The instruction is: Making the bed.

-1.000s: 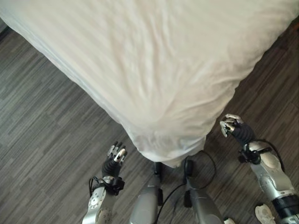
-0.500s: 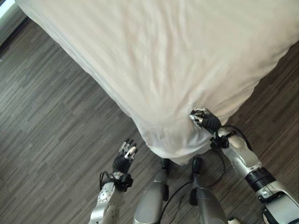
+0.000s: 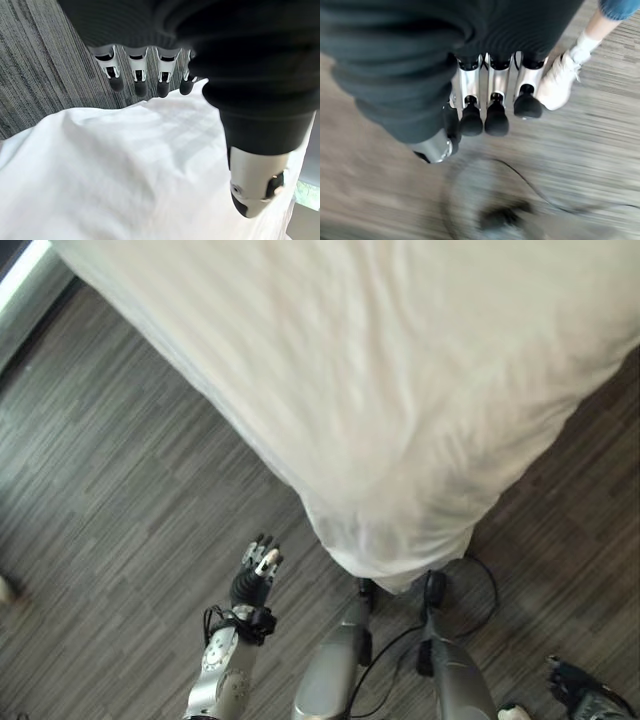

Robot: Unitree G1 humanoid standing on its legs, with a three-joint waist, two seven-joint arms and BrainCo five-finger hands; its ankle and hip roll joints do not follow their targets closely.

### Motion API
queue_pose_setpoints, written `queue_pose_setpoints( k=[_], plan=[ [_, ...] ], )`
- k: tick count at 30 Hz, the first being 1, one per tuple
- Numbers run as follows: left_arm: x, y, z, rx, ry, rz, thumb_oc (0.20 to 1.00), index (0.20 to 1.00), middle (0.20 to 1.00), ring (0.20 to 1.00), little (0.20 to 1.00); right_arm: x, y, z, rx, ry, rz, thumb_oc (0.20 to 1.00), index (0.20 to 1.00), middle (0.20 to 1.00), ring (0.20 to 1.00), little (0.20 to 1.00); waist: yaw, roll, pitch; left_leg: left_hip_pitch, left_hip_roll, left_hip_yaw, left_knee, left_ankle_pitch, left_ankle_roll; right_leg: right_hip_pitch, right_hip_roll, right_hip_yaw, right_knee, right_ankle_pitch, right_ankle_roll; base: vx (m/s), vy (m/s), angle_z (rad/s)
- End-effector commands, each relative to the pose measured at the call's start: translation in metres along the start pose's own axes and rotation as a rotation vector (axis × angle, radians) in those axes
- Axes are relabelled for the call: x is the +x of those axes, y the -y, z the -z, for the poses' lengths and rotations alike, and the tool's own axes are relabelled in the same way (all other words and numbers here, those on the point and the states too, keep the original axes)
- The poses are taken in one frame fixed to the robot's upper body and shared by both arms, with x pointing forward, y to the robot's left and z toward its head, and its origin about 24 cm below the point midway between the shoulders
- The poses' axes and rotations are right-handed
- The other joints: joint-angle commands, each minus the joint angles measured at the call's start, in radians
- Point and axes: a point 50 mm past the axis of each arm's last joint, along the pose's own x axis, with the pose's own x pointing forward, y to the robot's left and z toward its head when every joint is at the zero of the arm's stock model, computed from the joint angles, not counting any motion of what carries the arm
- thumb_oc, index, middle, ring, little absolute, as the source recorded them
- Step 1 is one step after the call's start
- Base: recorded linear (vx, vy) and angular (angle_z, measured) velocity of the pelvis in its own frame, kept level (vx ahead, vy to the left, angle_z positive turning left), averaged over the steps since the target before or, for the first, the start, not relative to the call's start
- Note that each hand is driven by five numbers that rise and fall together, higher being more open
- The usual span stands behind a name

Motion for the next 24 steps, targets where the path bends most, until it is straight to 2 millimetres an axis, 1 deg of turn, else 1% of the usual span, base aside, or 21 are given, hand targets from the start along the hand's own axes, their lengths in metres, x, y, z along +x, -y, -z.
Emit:
queue_pose_setpoints(
  k=[1,2,3,4,5,6,7,8,9,10,11,12,13,15,16,17,18,20,21,22,24],
  plan=[
    [-0.001,-0.013,-0.030,0.006,0.152,-0.074,1.000,1.000,1.000,1.000,1.000,-0.001,0.000,-0.048,0.234,0.273,0.103,0.200,0.200,0.200,0.200,0.200,0.007,-0.051,-0.060,0.036,-0.002,-0.038,0.005,-0.019,-0.028,0.014,-0.069,0.068,0.011,0.016,0.086,0.05,-0.002,-0.17],
    [-0.001,-0.018,-0.032,0.010,0.167,-0.106,1.000,1.000,1.000,1.000,1.000,-0.004,0.004,-0.058,0.246,0.343,0.134,0.200,0.200,0.200,0.200,0.200,-0.005,-0.057,-0.073,0.057,0.000,-0.037,0.005,-0.030,-0.028,0.033,-0.068,0.069,0.011,0.009,0.085,0.06,-0.027,-0.14],
    [-0.001,-0.023,-0.037,0.025,0.195,-0.146,1.000,1.000,1.000,1.000,1.000,-0.011,-0.003,-0.073,0.197,0.451,0.130,0.203,0.203,0.203,0.203,0.203,-0.023,-0.071,-0.095,0.079,-0.002,-0.037,0.005,-0.031,-0.026,0.055,-0.069,0.073,0.011,0.010,0.082,0.08,-0.028,-0.03],
    [-0.001,-0.025,-0.037,0.030,0.201,-0.170,1.000,1.000,1.000,1.000,1.000,-0.017,-0.013,-0.078,0.170,0.519,0.103,1.000,1.000,1.000,1.000,1.000,-0.035,-0.076,-0.104,0.110,-0.001,-0.036,0.005,-0.041,-0.025,0.087,-0.068,0.072,0.011,0.000,0.079,0.00,0.000,0.00],
    [-0.001,-0.025,-0.037,0.032,0.201,-0.170,1.000,1.000,1.000,1.000,1.000,-0.018,-0.014,-0.077,0.169,0.517,0.105,1.000,1.000,1.000,1.000,1.000,-0.035,-0.078,-0.103,0.109,-0.002,-0.037,0.005,-0.036,-0.025,0.086,-0.069,0.071,0.011,0.003,0.079,0.05,0.002,0.04],
    [-0.002,-0.026,-0.037,0.041,0.205,-0.189,1.000,1.000,1.000,1.000,1.000,-0.028,-0.030,-0.079,0.111,0.587,0.051,1.000,1.000,1.000,1.000,1.000,-0.047,-0.084,-0.117,0.138,-0.002,-0.035,0.005,-0.042,-0.023,0.114,-0.067,0.073,0.016,-0.006,0.075,0.08,0.006,-0.03],
    [-0.004,-0.029,-0.035,0.073,0.192,-0.198,1.000,1.000,1.000,1.000,1.000,-0.040,-0.038,-0.072,0.053,0.636,0.007,1.000,1.000,1.000,1.000,1.000,-0.059,-0.088,-0.144,0.181,0.000,-0.035,0.005,-0.053,-0.018,0.144,-0.064,0.076,0.038,-0.026,0.073,0.09,0.005,-0.03],
    [-0.004,-0.029,-0.034,0.075,0.190,-0.199,1.000,1.000,1.000,1.000,1.000,-0.040,-0.038,-0.071,0.051,0.633,0.010,1.000,1.000,1.000,1.000,1.000,-0.059,-0.090,-0.142,0.186,0.000,-0.035,0.005,-0.054,-0.018,0.149,-0.064,0.076,0.040,-0.029,0.073,0.09,0.008,-0.02],
    [-0.007,-0.031,-0.033,0.102,0.178,-0.204,1.000,1.000,1.000,1.000,1.000,-0.050,-0.051,-0.068,-0.005,0.670,-0.042,1.000,1.000,1.000,1.000,1.000,-0.066,-0.090,-0.156,0.215,0.003,-0.035,0.005,-0.055,-0.017,0.168,-0.063,0.079,0.062,-0.045,0.071,0.06,0.012,0.05],
    [-0.009,-0.029,-0.030,0.134,0.165,-0.183,1.000,1.000,1.000,1.000,1.000,-0.064,-0.073,-0.061,-0.104,0.717,-0.140,1.000,1.000,1.000,1.000,1.000,-0.075,-0.091,-0.176,0.258,0.007,-0.032,0.006,-0.062,-0.012,0.199,-0.063,0.083,0.096,-0.066,0.069,0.06,0.015,0.03],
    [-0.009,-0.026,-0.024,0.129,0.144,-0.171,1.000,1.000,1.000,1.000,1.000,-0.072,-0.090,-0.054,-0.125,0.721,-0.228,1.000,1.000,1.000,1.000,1.000,-0.081,-0.091,-0.188,0.279,0.006,-0.031,0.007,-0.065,-0.011,0.216,-0.063,0.086,0.104,-0.071,0.070,0.05,0.009,0.00],
    [-0.010,-0.024,-0.019,0.129,0.119,-0.155,1.000,1.000,1.000,1.000,1.000,-0.076,-0.099,-0.047,-0.145,0.706,-0.279,1.000,1.000,1.000,1.000,1.000,-0.084,-0.090,-0.203,0.299,0.006,-0.029,0.006,-0.069,-0.010,0.234,-0.063,0.087,0.103,-0.072,0.070,0.00,0.000,0.00],
    [-0.010,-0.024,-0.019,0.130,0.118,-0.155,1.000,1.000,1.000,1.000,1.000,-0.076,-0.099,-0.047,-0.146,0.705,-0.279,1.000,1.000,1.000,1.000,1.000,-0.084,-0.091,-0.202,0.301,0.006,-0.029,0.006,-0.070,-0.010,0.237,-0.063,0.087,0.102,-0.072,0.070,0.02,0.001,-0.06],
    [-0.011,-0.014,-0.008,0.125,0.073,-0.099,1.000,1.000,1.000,1.000,1.000,-0.088,-0.119,-0.038,-0.218,0.717,-0.392,1.000,1.000,1.000,1.000,1.000,-0.086,-0.088,-0.227,0.323,0.007,-0.028,0.007,-0.074,-0.008,0.262,-0.062,0.085,0.095,-0.075,0.071,0.02,0.000,-0.05],
    [-0.013,-0.002,0.004,0.122,0.019,-0.033,1.000,1.000,1.000,1.000,1.000,-0.099,-0.137,-0.028,-0.248,0.713,-0.498,1.000,1.000,1.000,1.000,1.000,-0.091,-0.084,-0.251,0.343,0.007,-0.028,0.008,-0.080,-0.006,0.281,-0.061,0.084,0.095,-0.081,0.071,0.04,0.006,-0.01],
    [-0.012,0.004,0.008,0.122,0.002,-0.005,1.000,1.000,1.000,1.000,1.000,-0.102,-0.145,-0.023,-0.245,0.703,-0.539,1.000,1.000,1.000,1.000,1.000,-0.092,-0.084,-0.260,0.352,0.007,-0.027,0.008,-0.083,-0.005,0.291,-0.062,0.083,0.095,-0.083,0.071,0.04,0.006,-0.01],
    [-0.012,0.009,0.011,0.121,-0.011,0.017,1.000,1.000,1.000,1.000,1.000,-0.104,-0.151,-0.017,-0.242,0.682,-0.576,1.000,1.000,1.000,1.000,1.000,-0.093,-0.084,-0.270,0.364,0.007,-0.025,0.007,-0.086,-0.004,0.301,-0.061,0.083,0.095,-0.085,0.071,0.00,0.000,0.00],
    [-0.011,0.014,0.015,0.122,-0.027,0.049,1.000,1.000,1.000,1.000,1.000,-0.107,-0.155,-0.014,-0.267,0.671,-0.619,1.000,1.000,1.000,1.000,1.000,-0.094,-0.085,-0.276,0.374,0.008,-0.021,0.006,-0.090,-0.004,0.311,-0.062,0.084,0.094,-0.087,0.071,0.02,-0.001,-0.05],
    [-0.010,0.019,0.017,0.121,-0.035,0.075,1.000,1.000,1.000,1.000,1.000,-0.109,-0.155,-0.014,-0.311,0.681,-0.639,1.000,1.000,1.000,1.000,1.000,-0.095,-0.087,-0.283,0.380,0.008,-0.020,0.006,-0.092,-0.003,0.319,-0.062,0.084,0.094,-0.089,0.072,0.03,-0.006,-0.06],
    [-0.008,0.029,0.018,0.118,-0.033,0.123,1.000,1.000,1.000,1.000,1.000,-0.112,-0.154,-0.020,-0.416,0.733,-0.655,1.000,1.000,1.000,1.000,1.000,-0.097,-0.091,-0.295,0.389,0.008,-0.020,0.005,-0.095,-0.003,0.328,-0.062,0.084,0.091,-0.091,0.073,0.03,-0.013,-0.04],
    [-0.007,0.032,0.018,0.112,-0.033,0.146,1.000,1.000,1.000,1.000,1.000,-0.112,-0.153,-0.022,-0.434,0.750,-0.640,1.000,1.000,1.000,1.000,1.000,-0.098,-0.093,-0.299,0.392,0.007,-0.021,0.005,-0.096,-0.003,0.333,-0.062,0.083,0.089,-0.092,0.074,0.00,0.000,0.00]
  ],
)
